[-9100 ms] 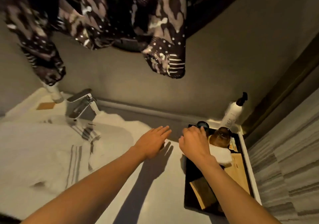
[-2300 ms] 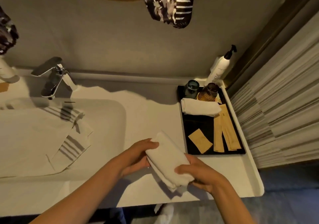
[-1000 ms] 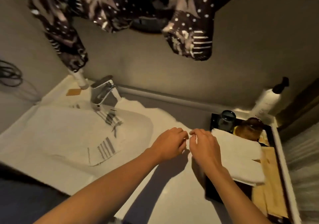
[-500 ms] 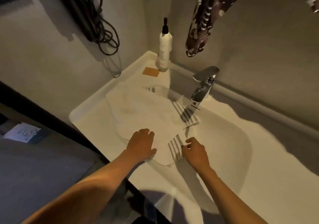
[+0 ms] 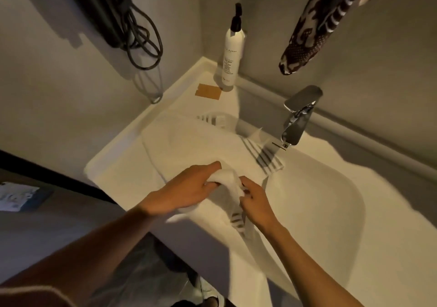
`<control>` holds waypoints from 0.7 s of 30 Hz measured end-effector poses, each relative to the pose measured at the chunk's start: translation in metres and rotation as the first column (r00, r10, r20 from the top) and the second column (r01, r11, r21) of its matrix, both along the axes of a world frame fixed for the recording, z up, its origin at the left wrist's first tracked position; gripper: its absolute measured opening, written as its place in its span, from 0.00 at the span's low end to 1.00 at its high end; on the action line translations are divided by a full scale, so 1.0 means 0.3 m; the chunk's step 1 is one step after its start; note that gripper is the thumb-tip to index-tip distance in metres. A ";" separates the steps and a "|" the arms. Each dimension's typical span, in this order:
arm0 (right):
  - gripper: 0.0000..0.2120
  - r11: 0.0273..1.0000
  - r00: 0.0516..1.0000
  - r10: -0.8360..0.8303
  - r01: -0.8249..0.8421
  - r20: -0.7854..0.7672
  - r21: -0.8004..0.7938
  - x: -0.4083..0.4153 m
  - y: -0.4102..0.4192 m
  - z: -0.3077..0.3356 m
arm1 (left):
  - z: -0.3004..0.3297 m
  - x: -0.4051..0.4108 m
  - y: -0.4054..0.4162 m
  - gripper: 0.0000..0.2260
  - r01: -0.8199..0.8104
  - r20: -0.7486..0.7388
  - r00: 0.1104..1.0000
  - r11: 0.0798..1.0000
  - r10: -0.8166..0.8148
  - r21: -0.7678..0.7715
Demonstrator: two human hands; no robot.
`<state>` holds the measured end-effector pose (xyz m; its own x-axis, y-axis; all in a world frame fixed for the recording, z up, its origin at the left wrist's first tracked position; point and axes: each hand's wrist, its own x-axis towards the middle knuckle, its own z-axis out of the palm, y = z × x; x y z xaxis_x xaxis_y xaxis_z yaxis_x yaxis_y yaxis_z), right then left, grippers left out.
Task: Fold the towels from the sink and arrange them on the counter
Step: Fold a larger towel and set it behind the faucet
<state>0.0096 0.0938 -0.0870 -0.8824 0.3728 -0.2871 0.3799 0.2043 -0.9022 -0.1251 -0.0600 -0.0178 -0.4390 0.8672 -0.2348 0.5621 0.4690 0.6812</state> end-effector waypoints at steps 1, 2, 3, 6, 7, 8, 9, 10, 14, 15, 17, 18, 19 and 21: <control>0.17 0.995 0.996 0.094 -0.094 0.009 0.034 0.005 0.011 0.023 | 0.032 -0.006 -0.001 0.02 -0.033 0.055 0.998 0.999 0.031 0.040; 0.14 0.983 0.988 0.152 -0.152 0.012 0.101 0.008 0.023 0.052 | 0.064 -0.006 0.004 0.02 -0.043 0.089 0.995 0.997 0.037 0.062; 0.13 0.968 0.983 0.182 -0.180 0.006 0.172 0.008 0.036 0.077 | 0.088 -0.001 0.012 0.02 -0.019 0.089 0.996 0.997 0.012 0.081; 0.08 0.951 0.986 0.139 -0.106 -0.095 0.290 0.033 0.090 0.173 | 0.152 0.037 0.029 0.03 0.084 -0.006 0.996 0.992 -0.084 0.091; 0.07 0.948 0.985 0.114 -0.069 -0.130 0.311 0.049 0.108 0.207 | 0.169 0.039 0.028 0.05 0.070 -0.027 0.997 0.991 -0.067 0.118; 0.07 0.942 0.983 0.110 -0.055 -0.149 0.331 0.071 0.123 0.236 | 0.184 0.041 0.026 0.06 0.027 -0.024 0.999 0.986 -0.023 0.162; 0.09 0.930 0.980 0.134 -0.074 -0.146 0.360 0.104 0.135 0.268 | 0.203 0.056 0.026 0.09 -0.025 -0.028 0.999 0.978 0.032 0.208; 0.10 0.915 0.976 0.173 -0.109 -0.134 0.388 0.135 0.139 0.303 | 0.216 0.073 0.033 0.13 -0.077 -0.068 0.993 0.964 0.097 0.254; 0.12 0.920 0.970 0.097 -0.001 -0.224 0.392 0.245 0.150 0.460 | 0.313 0.280 0.114 0.07 -0.435 -0.329 0.736 0.785 0.592 0.441; 0.09 0.929 0.957 0.039 0.072 -0.288 0.363 0.287 0.158 0.502 | 0.348 0.356 0.141 0.14 -0.515 -0.207 0.753 0.756 0.624 0.404; 0.06 0.929 0.944 0.015 0.109 -0.331 0.353 0.358 0.160 0.557 | 0.399 0.472 0.201 0.25 -0.598 0.318 0.781 0.791 0.538 0.129; 0.06 0.918 0.951 0.050 0.076 -0.305 0.389 0.414 0.158 0.578 | 0.411 0.535 0.233 0.24 -0.574 0.587 0.672 0.818 0.452 0.026; 0.07 0.905 0.961 0.092 0.029 -0.260 0.425 0.459 0.156 0.586 | 0.409 0.583 0.264 0.20 -0.582 0.728 0.561 0.813 0.395 0.008; 0.12 0.892 0.973 0.106 -0.002 -0.205 0.452 0.549 0.170 0.595 | 0.410 0.643 0.321 0.15 -0.635 0.699 0.580 0.770 0.418 0.066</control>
